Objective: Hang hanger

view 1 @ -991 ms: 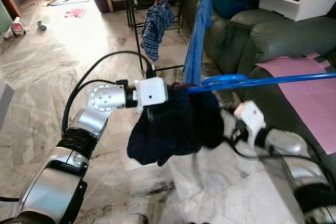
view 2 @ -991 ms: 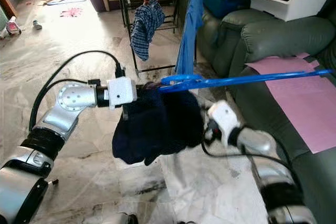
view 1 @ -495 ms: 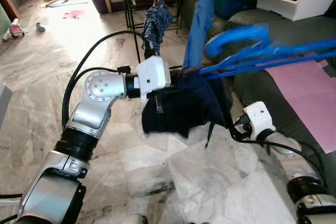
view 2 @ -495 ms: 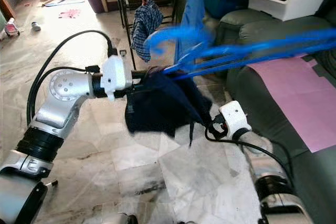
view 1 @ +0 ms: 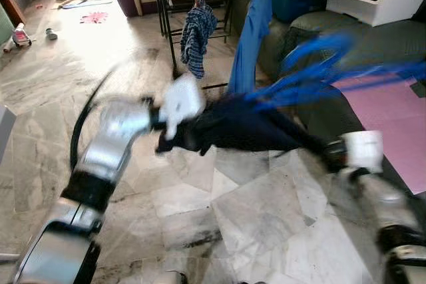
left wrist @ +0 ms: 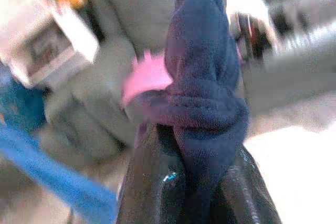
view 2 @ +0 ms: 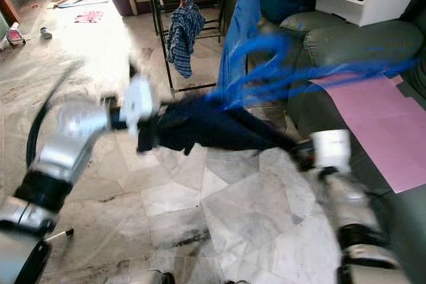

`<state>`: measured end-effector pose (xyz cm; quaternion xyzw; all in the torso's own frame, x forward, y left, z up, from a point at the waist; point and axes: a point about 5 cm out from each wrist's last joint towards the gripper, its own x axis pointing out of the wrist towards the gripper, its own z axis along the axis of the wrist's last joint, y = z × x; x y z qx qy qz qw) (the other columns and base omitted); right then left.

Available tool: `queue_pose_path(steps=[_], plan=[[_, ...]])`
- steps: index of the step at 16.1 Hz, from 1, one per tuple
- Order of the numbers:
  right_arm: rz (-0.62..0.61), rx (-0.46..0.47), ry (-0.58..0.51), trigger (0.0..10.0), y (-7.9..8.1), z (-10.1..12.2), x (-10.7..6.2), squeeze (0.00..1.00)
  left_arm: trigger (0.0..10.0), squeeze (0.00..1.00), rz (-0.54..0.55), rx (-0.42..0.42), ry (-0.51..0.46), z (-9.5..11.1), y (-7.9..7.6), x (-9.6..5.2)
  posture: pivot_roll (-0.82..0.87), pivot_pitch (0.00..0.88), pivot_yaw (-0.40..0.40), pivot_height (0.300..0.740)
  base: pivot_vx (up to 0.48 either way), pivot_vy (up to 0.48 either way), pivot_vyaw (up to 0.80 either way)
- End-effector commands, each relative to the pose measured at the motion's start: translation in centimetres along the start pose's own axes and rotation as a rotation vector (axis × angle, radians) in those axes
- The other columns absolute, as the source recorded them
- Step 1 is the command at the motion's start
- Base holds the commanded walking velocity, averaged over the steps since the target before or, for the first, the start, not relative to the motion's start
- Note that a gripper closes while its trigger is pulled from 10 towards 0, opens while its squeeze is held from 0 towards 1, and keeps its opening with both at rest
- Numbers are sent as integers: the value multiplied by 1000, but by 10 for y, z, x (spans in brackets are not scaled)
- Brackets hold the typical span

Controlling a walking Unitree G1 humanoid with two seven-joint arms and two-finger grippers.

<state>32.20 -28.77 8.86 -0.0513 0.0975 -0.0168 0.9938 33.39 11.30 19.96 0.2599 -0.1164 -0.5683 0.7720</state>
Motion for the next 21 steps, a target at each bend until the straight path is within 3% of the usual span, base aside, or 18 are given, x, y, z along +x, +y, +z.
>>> queue_pose_path(steps=[1, 4, 8, 12, 14, 15, 19, 21], plan=[[-153, 57, -6, 0, -30, 5, -6, 0, 0, 0, 47, 45, 22, -2, 8, -13, 22, 93, -11, 740, 0, 0, 0], [-298, 84, -174, 0, -61, 53, -6, 0, 0, 0, 19, -3, 127, -28, -6, -19, -1, 93, -6, 740, 0, 0, 0], [-345, 61, -324, 0, -74, 105, -4, 0, 0, 0, 15, -55, 163, -44, -15, -19, -9, 92, -6, 740, 0, 0, 0], [-347, 45, -365, 0, -72, 119, -3, 0, 0, 0, -16, -70, 262, -61, -25, -25, -4, 92, -8, 740, 0, 0, 0], [-320, -1, -387, 0, -65, 125, -1, 0, 0, 0, 12, -111, 380, -78, -32, -26, -7, 92, -10, 740, 0, 0, 0], [-320, -1, -387, 0, -65, 125, -1, 0, 0, 0, 12, -111, 380, -78, -32, -26, -7, 92, -10, 740, 0, 0, 0], [-289, -48, -413, 0, -57, 135, 2, 0, 0, 0, 127, -164, 494, -94, -34, -22, -15, 87, -8, 740, 0, 0, 0], [-238, -89, -424, 0, -40, 137, 8, 0, 0, 0, 247, -235, 572, -107, -39, -18, -12, 87, -4, 740, 0, 0, 0]])
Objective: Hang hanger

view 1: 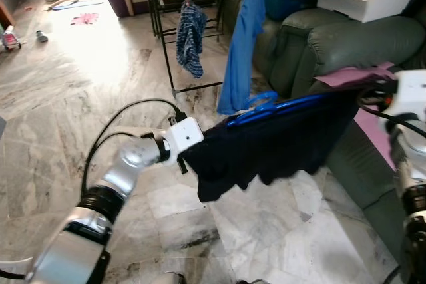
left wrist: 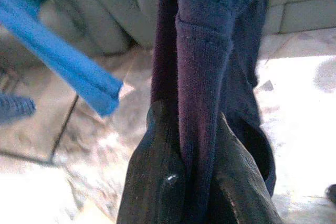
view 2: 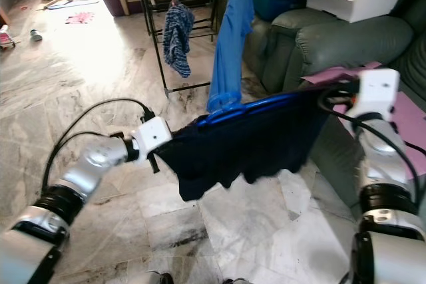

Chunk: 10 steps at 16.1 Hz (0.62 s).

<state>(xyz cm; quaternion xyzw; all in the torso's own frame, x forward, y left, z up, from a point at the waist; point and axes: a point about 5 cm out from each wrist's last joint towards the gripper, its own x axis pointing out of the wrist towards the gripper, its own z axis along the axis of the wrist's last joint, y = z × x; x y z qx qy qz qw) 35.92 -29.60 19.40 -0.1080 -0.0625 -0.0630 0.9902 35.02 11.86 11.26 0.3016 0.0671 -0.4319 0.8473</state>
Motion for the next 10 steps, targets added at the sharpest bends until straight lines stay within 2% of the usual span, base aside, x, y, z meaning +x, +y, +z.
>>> queue_pose_path(steps=[1, 2, 4, 6, 7, 10], plan=[[-97, -18, -106, 0, -16, 27, 4, 0, 0, 0, 61, -104, 157, -36, -3, -12, -13, 87, -2, 740, 0, 0, 0], [-65, -31, -110, 0, -6, 27, 6, 0, 0, 0, 83, -140, 153, -36, -8, -8, -13, 89, -3, 740, 0, 0, 0], [30, -60, -116, 0, 26, 26, 10, 0, 0, 0, 162, -269, 108, -30, -20, 6, -9, 91, -4, 740, 0, 0, 0], [77, -60, -111, 0, 45, 24, 12, 0, 0, 0, 218, -365, 70, -22, -24, 16, -1, 91, -5, 740, 0, 0, 0], [124, -44, -98, 0, 61, 19, 10, 0, 0, 0, 258, -418, 41, -15, -26, 22, 0, 92, -4, 740, 0, 0, 0], [249, -7, -65, 0, 95, 10, 3, 0, 0, 0, 281, -497, -7, -2, -31, 31, 0, 92, -3, 740, 0, 0, 0]])
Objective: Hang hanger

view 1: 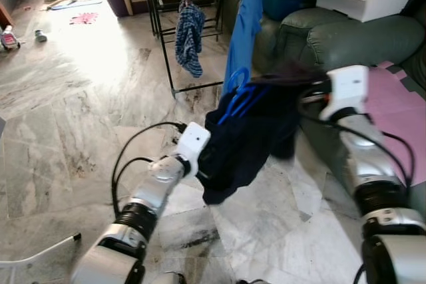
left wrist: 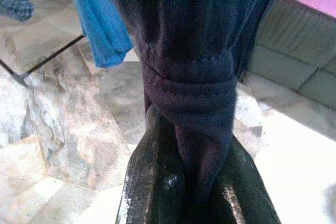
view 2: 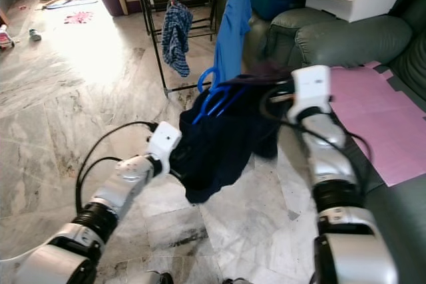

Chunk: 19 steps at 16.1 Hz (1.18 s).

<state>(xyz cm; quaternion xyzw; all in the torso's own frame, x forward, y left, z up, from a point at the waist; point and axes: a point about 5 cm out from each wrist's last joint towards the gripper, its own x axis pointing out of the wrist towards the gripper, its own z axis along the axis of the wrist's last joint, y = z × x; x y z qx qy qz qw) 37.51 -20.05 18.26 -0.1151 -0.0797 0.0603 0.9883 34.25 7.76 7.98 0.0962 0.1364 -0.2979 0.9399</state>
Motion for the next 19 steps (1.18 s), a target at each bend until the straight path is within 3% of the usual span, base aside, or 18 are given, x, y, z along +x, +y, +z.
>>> queue_pose_path(steps=[1, 3, 6, 7, 13, 14, 15, 16, 17, 19], plan=[[72, 11, 22, 0, 18, -5, -4, 0, 0, 0, 40, -30, -38, 9, 3, 0, 0, 91, -2, 740, 0, 0, 0], [175, 11, 61, 0, 42, -17, -13, 0, 0, 0, 89, -55, -49, 14, 3, 3, -4, 91, 0, 740, 0, 0, 0], [227, -34, 141, 0, 51, -33, -28, 0, 0, 0, 145, -67, -63, 20, 8, 4, -5, 93, 0, 740, 0, 0, 0], [230, -12, 168, 0, 52, -38, -32, 0, 0, 0, 156, -77, -66, 21, 10, 3, -5, 93, 0, 740, 0, 0, 0], [464, -4, 304, 0, 98, -63, -71, 0, 0, 0, 206, -120, -89, 27, 25, -1, 2, 96, -7, 740, 0, 0, 0], [478, -8, 313, 941, 101, -62, -73, 0, 0, 0, 195, -126, -101, 30, 25, -1, 1, 95, -11, 740, 0, 0, 0], [483, -41, 317, 10000, 101, -62, -73, 0, 0, 0, 174, -111, -112, 32, 25, -1, 1, 95, -15, 740, 0, 0, 0], [484, -55, 308, 10000, 99, -61, -73, 0, 0, 0, 152, -65, -123, 35, 26, -2, 2, 95, -18, 740, 0, 0, 0], [491, -41, 301, 10000, 96, -59, -73, 1000, 0, 0, 119, -32, -163, 43, 28, -4, 3, 93, -22, 740, 0, 0, 0], [521, -81, 285, 10000, 87, -53, -72, 1000, 0, 0, 101, 38, -166, 49, 38, -8, 0, 89, -23, 740, 0, 0, 0]])
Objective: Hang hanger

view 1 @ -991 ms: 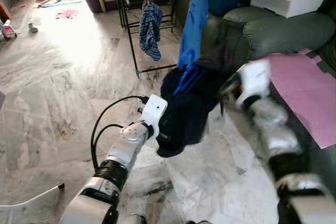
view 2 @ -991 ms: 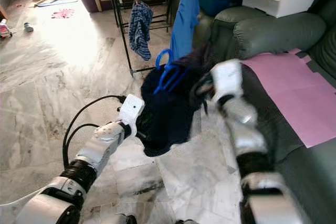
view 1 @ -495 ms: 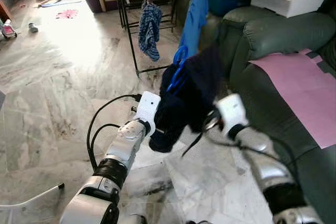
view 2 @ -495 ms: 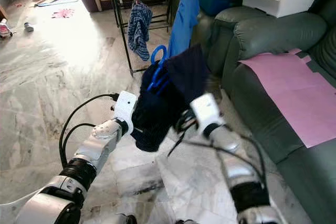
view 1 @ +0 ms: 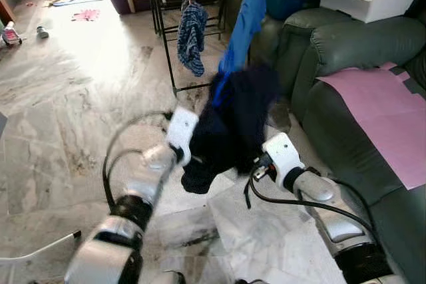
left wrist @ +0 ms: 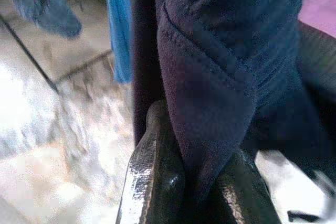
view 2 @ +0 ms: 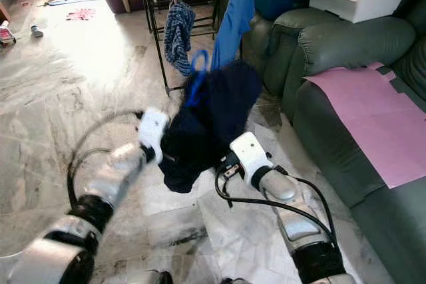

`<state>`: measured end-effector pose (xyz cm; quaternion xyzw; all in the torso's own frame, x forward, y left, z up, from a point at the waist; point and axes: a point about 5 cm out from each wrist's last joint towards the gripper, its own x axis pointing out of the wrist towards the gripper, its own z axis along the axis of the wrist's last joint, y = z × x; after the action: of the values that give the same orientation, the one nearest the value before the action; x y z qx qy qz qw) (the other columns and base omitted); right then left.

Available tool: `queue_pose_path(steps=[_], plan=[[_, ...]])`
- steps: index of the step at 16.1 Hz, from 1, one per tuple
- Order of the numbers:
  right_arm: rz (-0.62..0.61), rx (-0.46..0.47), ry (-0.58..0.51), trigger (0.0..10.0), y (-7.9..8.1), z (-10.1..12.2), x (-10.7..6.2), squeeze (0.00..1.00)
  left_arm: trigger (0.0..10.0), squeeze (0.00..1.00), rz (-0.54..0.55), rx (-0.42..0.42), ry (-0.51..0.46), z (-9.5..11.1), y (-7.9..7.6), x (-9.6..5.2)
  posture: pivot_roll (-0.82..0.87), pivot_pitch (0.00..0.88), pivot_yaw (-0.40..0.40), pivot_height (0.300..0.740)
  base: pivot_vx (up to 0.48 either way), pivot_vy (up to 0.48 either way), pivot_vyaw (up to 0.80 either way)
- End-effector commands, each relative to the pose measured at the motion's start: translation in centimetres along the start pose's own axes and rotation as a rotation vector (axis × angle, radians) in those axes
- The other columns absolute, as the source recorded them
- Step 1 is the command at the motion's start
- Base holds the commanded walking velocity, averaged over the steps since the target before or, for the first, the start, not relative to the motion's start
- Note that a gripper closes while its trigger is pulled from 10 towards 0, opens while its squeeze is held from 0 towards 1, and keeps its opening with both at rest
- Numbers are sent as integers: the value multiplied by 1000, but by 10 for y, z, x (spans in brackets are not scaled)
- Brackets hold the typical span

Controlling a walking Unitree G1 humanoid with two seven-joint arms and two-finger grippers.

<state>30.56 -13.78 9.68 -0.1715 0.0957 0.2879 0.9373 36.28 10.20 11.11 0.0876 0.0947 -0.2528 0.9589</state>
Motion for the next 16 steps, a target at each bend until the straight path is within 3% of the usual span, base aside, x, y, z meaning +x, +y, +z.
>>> queue_pose_path(steps=[1, 3, 5, 6, 8, 9, 11, 13, 16], plan=[[25, -58, -21, 10000, -8, 6, -8, 1000, 0, 0, -20, 93, -90, 24, 9, 0, -1, 87, -22, 740, 0, 0, 0], [74, -150, -66, 10000, -13, 11, -18, 1000, 0, 0, -71, 162, -76, 24, 13, -3, -14, 76, -15, 740, 0, 0, 0], [211, -240, -106, 10000, -7, 13, -33, 1000, 0, 0, -95, 168, -96, 30, 17, -4, -27, 70, -13, 740, 0, 0, 0], [235, -296, -109, 10000, -17, 18, -44, 1000, 0, 0, -196, 294, -101, 36, 12, -5, -30, 69, -12, 740, 0, 0, 0], [258, -324, -114, 10000, -26, 23, -53, 1000, 0, 0, -240, 337, -90, 37, 10, -6, -31, 66, -5, 740, 0, 0, 0], [231, -458, -97, 10000, -52, 32, -69, 1000, 0, 0, -326, 438, -54, 34, 11, -10, -39, 63, 1, 740, 0, 0, 0], [190, -562, -70, 10000, -70, 38, -77, 1000, 0, 0, -376, 569, 12, 25, 18, -15, -42, 56, 8, 740, 0, 0, 0], [152, -587, -81, 10000, -83, 46, -82, 1000, 0, 0, -403, 584, 40, 21, 24, -19, -42, 59, 13, 740, 0, 0, 0], [153, -619, -51, 10000, -98, 47, -91, 1000, 0, 0, -452, 674, 68, 19, 29, -24, -42, 63, 17, 740, 0, 0, 0]])
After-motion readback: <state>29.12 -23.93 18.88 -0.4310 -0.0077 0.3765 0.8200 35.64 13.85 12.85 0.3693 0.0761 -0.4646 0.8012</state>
